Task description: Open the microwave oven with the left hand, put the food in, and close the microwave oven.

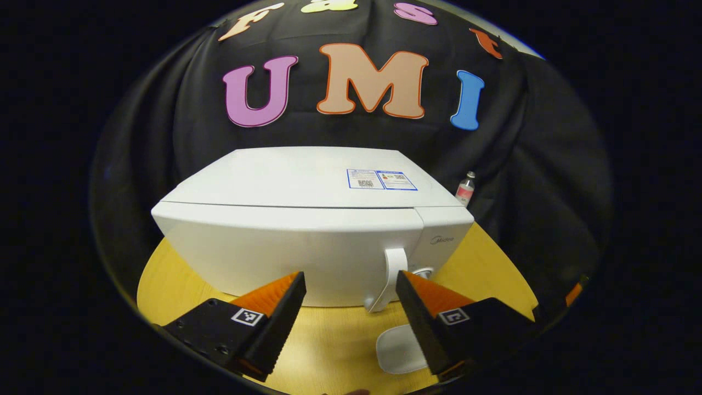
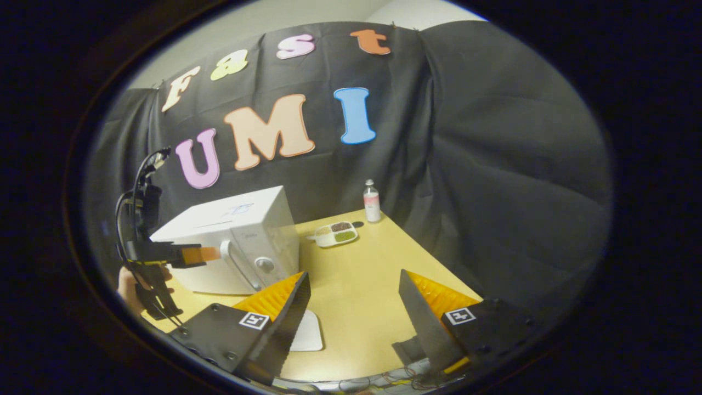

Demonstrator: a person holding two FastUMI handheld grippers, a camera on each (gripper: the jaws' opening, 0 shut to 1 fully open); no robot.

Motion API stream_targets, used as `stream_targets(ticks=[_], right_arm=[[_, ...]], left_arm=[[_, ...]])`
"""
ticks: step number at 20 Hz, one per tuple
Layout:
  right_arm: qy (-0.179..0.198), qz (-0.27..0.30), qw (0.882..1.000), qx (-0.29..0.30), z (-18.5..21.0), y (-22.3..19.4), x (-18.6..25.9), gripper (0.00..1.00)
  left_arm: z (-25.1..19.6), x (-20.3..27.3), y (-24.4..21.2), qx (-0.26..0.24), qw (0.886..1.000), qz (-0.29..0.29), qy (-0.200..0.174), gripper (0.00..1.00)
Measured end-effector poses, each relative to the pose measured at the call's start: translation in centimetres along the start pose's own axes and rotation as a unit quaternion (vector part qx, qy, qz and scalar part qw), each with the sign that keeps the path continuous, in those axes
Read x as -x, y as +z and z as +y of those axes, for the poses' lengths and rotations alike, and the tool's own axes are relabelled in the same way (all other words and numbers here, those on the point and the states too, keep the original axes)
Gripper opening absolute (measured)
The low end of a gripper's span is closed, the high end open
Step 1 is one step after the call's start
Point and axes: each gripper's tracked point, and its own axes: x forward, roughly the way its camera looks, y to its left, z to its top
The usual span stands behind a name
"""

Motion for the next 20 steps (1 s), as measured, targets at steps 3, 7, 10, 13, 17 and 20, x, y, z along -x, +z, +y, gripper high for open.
stream_targets(ticks=[3, 7, 10, 13, 17, 20], right_arm=[[0.034, 0.013, 0.999, 0.023, 2.2, 0.5, -0.4, 0.92], [0.101, 0.008, 0.995, 0.023, 7.1, 3.5, -1.0, 0.92], [0.139, -0.027, 0.989, 0.054, 10.0, 7.5, -1.4, 0.92], [0.176, -0.079, 0.978, 0.077, 12.8, 12.2, -1.0, 1.00], [0.201, -0.138, 0.966, 0.087, 14.8, 16.9, 0.1, 0.99], [0.205, -0.148, 0.964, 0.087, 14.8, 18.1, 0.1, 0.92]], left_arm=[[0.7, 2.8, -0.8, 0.016, 1.000, 0.008, 0.010, 0.97], [2.3, 5.6, 1.0, 0.028, 0.999, -0.006, 0.033, 0.98], [3.8, 7.7, 4.4, 0.028, 0.997, -0.047, 0.062, 1.00], [4.8, 9.4, 7.4, 0.039, 0.992, -0.091, 0.080, 0.97], [7.0, 12.4, 11.6, 0.060, 0.976, -0.167, 0.122, 0.96], [7.7, 13.9, 12.9, 0.066, 0.967, -0.199, 0.143, 0.96]])
